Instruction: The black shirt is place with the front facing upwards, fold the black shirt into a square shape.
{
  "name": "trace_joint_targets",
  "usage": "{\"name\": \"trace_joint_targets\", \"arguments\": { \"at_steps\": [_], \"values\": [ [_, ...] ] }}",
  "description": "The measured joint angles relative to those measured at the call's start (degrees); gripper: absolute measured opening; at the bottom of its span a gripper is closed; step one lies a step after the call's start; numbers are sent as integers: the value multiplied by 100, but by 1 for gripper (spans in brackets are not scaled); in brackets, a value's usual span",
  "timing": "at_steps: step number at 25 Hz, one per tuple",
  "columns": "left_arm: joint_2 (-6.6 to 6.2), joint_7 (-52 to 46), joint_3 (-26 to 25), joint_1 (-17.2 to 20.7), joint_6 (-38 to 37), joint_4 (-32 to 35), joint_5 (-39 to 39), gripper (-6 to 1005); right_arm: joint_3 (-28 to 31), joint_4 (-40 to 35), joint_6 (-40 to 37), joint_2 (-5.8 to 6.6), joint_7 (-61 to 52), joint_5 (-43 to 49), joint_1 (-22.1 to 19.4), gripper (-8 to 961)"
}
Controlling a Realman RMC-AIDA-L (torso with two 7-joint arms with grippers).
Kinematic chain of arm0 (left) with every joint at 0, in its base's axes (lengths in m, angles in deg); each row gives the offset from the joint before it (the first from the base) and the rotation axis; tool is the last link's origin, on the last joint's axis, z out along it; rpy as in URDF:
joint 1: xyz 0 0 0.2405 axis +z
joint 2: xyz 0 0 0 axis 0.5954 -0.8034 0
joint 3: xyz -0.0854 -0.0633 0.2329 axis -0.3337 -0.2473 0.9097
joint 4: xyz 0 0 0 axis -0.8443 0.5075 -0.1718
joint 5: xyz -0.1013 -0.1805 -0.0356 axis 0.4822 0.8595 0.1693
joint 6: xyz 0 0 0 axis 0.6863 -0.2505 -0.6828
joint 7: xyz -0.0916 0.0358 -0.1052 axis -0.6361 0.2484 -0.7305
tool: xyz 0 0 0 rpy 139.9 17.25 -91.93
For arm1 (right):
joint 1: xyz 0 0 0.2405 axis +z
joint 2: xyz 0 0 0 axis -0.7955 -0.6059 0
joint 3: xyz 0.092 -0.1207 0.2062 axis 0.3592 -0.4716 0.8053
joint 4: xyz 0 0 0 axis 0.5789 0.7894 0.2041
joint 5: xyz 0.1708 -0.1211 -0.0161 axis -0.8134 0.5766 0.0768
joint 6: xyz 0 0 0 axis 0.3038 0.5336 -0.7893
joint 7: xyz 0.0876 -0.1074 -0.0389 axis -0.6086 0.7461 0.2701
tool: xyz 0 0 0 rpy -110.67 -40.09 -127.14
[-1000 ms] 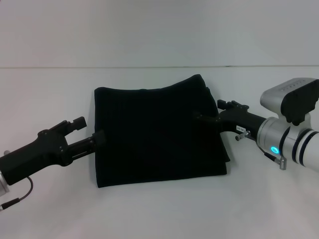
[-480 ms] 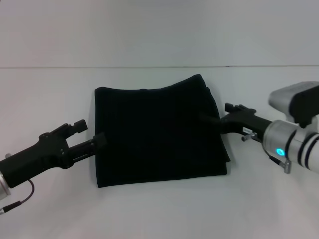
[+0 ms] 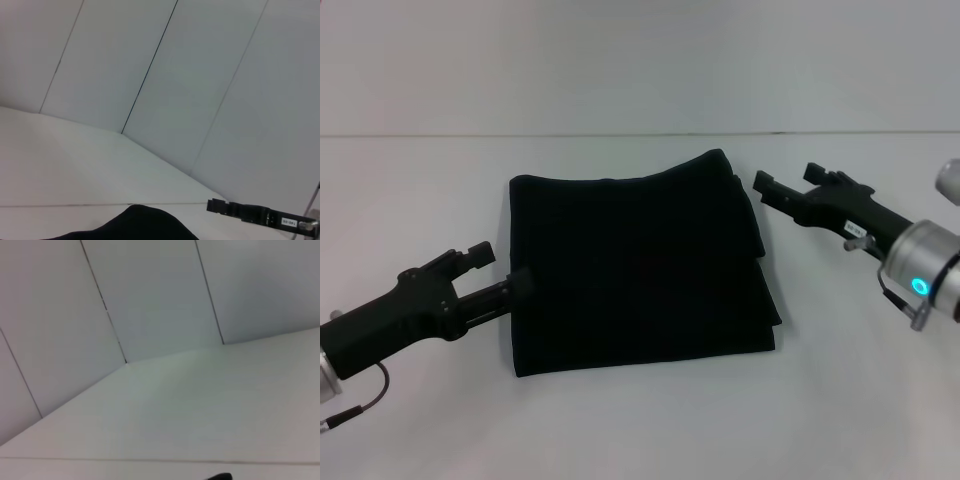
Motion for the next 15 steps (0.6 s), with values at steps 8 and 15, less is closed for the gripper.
{"name": "trace_joint_targets", "arguments": {
  "at_steps": [8, 15],
  "values": [
    [55, 0, 0, -14, -6, 2, 0, 892, -68, 209, 1064, -40, 60, 14, 720, 931],
    [67, 0, 1, -7, -46, 2, 0, 892, -93, 344, 2061, -45, 183, 40, 1010, 931]
  ]
}}
